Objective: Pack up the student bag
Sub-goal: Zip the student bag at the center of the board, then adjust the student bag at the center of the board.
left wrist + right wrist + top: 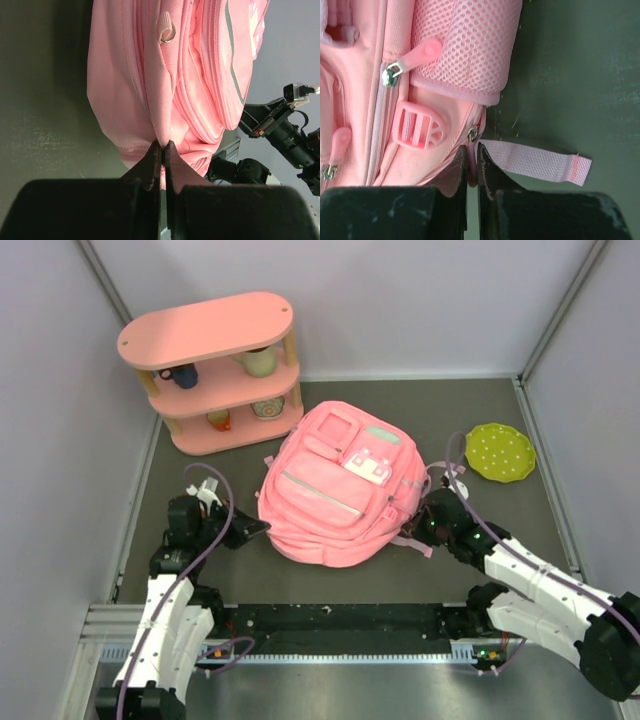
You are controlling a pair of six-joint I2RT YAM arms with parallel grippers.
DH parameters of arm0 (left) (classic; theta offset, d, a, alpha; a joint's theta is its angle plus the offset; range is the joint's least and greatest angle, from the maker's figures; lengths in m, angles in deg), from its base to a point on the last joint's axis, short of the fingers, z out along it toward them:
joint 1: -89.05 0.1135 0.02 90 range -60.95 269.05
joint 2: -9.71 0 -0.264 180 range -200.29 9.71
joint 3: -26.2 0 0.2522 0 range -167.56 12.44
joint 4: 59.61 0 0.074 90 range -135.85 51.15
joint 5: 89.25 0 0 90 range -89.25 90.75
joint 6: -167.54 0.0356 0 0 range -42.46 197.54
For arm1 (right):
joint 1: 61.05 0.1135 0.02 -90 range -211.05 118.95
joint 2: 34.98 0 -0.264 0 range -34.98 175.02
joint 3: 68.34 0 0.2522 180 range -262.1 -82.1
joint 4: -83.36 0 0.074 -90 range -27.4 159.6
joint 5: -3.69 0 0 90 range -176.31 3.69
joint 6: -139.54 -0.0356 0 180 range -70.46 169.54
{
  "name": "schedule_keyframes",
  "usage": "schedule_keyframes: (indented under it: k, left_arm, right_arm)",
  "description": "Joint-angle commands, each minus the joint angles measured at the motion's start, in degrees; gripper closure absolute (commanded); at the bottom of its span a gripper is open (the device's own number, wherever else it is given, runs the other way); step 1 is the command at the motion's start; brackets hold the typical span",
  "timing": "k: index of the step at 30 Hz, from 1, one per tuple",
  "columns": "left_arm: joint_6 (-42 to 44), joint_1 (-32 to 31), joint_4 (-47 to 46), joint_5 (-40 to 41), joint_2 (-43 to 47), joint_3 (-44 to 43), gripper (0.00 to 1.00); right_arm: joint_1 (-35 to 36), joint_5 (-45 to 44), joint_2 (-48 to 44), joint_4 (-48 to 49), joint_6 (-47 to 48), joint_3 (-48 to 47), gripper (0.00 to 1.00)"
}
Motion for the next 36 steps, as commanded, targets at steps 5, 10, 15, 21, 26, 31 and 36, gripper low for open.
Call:
schedule_keyframes:
  k: [5,10,15,21,26,31,36]
  left_arm:
    - [3.11,3.95,-3.88,3.56,0.42,-3.43,1.0]
    - [3.55,4.21,-3.7,3.12,0.51,-2.99,1.0]
    - [3.9,4.12,-4.58,1.02,0.51,-1.85,1.0]
    - [4.87,4.12,-4.32,-1.19,0.86,-0.88,1.0]
    - [5.74,4.12,-4.85,-5.22,1.21,-0.35,0.94]
    - [5.83,3.69,-4.67,-7.6,1.21,-0.79,0.91]
    - [6.09,1.58,-4.49,-9.01,2.09,-0.7,0.8]
  right_arm:
    - [-8.78,-13.5,3.38,2.97,6.77,0.33,1.0]
    - [-11.69,-9.8,6.19,8.62,9.33,0.42,1.0]
    - [-12.66,-8.84,4.09,7.66,9.94,-0.28,0.93]
    - [-12.57,-8.92,-6.0,3.97,10.56,-1.34,0.23]
    - [-12.66,-6.3,-12.26,1.15,11.61,-3.53,0.17]
    - [-12.66,5.73,-9.21,0.89,10.83,-5.64,0.16]
    - [-11.35,23.15,-5.76,6.5,1.19,-1.44,0.16]
